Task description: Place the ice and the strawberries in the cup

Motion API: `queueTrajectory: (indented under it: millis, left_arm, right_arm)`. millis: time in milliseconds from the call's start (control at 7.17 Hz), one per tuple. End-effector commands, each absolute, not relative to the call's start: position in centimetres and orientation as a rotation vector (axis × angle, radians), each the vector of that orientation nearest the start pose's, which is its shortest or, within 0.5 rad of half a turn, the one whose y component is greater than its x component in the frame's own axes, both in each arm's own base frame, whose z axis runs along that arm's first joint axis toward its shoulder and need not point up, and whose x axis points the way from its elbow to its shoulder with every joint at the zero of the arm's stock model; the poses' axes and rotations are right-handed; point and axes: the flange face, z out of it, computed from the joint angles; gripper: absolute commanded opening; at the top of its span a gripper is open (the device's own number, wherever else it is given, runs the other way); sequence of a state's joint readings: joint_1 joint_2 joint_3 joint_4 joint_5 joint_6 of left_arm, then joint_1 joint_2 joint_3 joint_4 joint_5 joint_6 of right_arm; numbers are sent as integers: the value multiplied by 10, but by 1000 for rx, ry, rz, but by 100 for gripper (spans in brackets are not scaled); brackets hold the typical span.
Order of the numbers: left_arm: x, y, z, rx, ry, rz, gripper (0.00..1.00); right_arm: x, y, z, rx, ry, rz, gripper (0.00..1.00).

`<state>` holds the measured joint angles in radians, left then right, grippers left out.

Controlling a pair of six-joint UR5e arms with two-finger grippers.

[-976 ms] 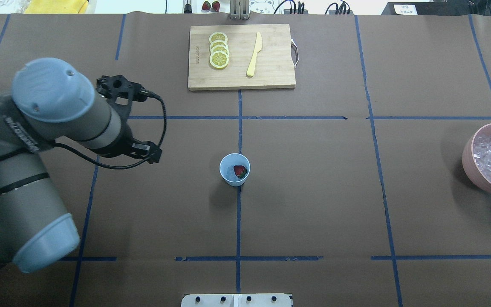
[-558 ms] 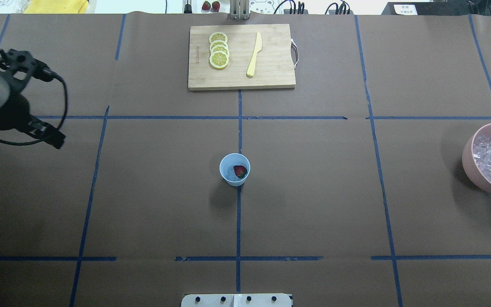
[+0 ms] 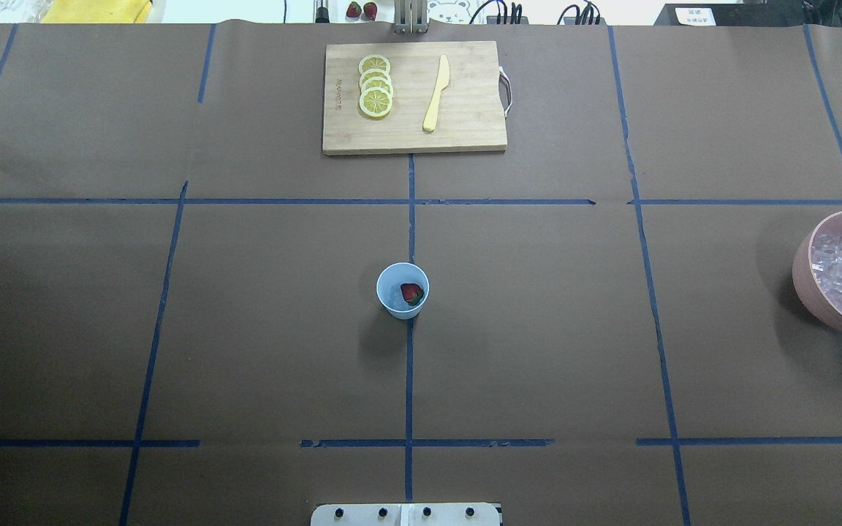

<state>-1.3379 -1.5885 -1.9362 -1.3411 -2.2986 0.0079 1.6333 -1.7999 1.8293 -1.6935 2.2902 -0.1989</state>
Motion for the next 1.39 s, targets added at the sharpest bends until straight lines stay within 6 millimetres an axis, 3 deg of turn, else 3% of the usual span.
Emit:
queueTrajectory:
  millis: [0, 139, 418, 697, 1255]
  left_arm:
    - [-40, -487, 579, 62, 816, 270, 100]
    - [-59, -473, 605, 37, 832, 225, 100]
    - [-73, -456, 618, 24, 828, 182, 100]
    - [-76, -460, 642, 8, 832, 166, 100]
    - [-76, -460, 638, 22, 824, 178, 100]
  right_arm:
    - [92, -381, 649, 4, -725, -98, 99]
    - [92, -381, 649, 4, -725, -98, 99]
    - [92, -377, 651, 1, -725, -99, 99]
    - [92, -377, 651, 1, -725, -98, 99]
    - [91, -377, 651, -1, -727, -93, 99]
